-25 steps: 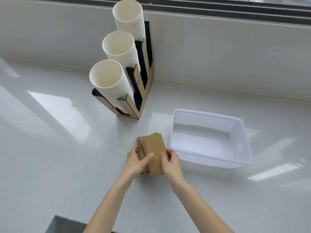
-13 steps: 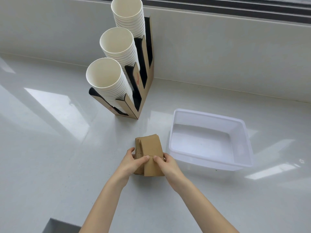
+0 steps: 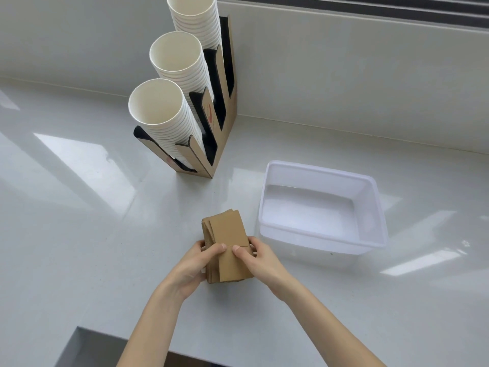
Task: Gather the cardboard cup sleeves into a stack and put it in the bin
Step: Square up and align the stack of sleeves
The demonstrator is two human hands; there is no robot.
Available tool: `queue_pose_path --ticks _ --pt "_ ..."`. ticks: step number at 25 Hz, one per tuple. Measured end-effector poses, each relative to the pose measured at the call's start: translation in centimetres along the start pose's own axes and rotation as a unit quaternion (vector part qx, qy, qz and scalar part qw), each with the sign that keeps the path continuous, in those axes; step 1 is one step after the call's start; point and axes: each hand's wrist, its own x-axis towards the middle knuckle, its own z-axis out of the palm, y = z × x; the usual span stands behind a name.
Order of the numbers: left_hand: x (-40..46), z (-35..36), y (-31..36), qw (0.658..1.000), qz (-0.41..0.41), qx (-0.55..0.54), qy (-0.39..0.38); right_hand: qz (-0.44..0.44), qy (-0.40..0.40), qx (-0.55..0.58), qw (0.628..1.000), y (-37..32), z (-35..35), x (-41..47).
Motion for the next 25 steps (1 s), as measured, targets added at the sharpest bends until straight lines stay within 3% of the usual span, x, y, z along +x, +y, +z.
queue_pose_path --ticks 11,16,20,25 --pt "-1.5 3.1 -3.1 0.998 0.046 -0.05 0.0 -0.035 0.029 0.031 0.998 2.5 -1.8 -3.5" --pt "-2.0 4.6 -3.5 0.991 0.091 -0.097 -0.002 -0.007 -0.006 0.154 0.988 4.8 -2.4 -4.7" --pt "-2.4 6.1 -4.0 0.984 0.118 -0.13 -0.023 -0.048 -0.025 0.265 0.963 5.3 -2.5 -4.9" --pt "-2.8 6.9 -4.4 0.98 0.156 -0.114 -0.055 -0.08 -0.016 0.279 0.957 5.3 -3.4 -5.4"
